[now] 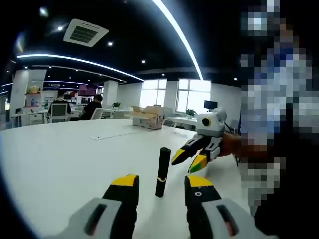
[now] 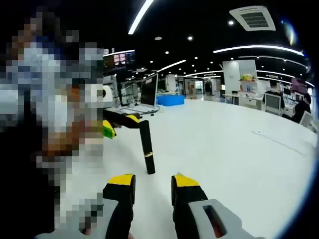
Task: Unscrew the lipstick cap, remove the lipstick, and put the cap back on the lipstick
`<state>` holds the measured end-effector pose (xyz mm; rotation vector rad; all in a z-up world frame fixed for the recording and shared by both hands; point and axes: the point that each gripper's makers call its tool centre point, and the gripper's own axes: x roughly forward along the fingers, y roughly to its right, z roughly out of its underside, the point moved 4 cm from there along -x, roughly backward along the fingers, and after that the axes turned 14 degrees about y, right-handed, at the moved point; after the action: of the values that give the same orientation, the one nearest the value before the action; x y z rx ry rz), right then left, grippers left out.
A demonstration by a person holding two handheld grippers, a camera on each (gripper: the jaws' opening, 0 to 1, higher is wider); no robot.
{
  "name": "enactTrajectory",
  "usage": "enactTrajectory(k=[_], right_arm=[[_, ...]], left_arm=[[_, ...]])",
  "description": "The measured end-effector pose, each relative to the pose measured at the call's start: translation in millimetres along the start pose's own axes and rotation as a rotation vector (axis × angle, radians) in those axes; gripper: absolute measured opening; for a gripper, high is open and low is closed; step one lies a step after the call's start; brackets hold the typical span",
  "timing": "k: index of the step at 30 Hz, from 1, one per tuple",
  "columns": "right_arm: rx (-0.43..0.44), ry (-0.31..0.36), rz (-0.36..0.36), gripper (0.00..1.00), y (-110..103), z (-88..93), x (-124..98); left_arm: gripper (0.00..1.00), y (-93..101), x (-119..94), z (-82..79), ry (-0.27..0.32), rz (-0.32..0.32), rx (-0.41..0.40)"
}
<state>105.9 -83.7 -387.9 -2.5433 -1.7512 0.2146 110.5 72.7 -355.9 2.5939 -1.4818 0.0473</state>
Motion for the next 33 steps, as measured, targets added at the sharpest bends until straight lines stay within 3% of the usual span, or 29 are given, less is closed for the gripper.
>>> enactTrajectory(k=[11, 20, 33], right_arm=[[-0.021, -0.054, -0.025, 0.29, 2.7, 9.9, 15.7], [-0.009, -0.080, -0.020, 0.31, 8.6, 17.8, 20.9], [-0.025, -0.096, -0.029, 0.31, 4.1, 14.8, 29.4]], left_arm=[[0.39, 1.7, 5.7, 7.8, -0.036, 0.032, -0.018], [0.40, -3.2, -0.6, 9.8, -0.064, 0.002, -0.007], [0.40, 0.6, -13.7, 1.3, -0.060, -0.010, -0.002]])
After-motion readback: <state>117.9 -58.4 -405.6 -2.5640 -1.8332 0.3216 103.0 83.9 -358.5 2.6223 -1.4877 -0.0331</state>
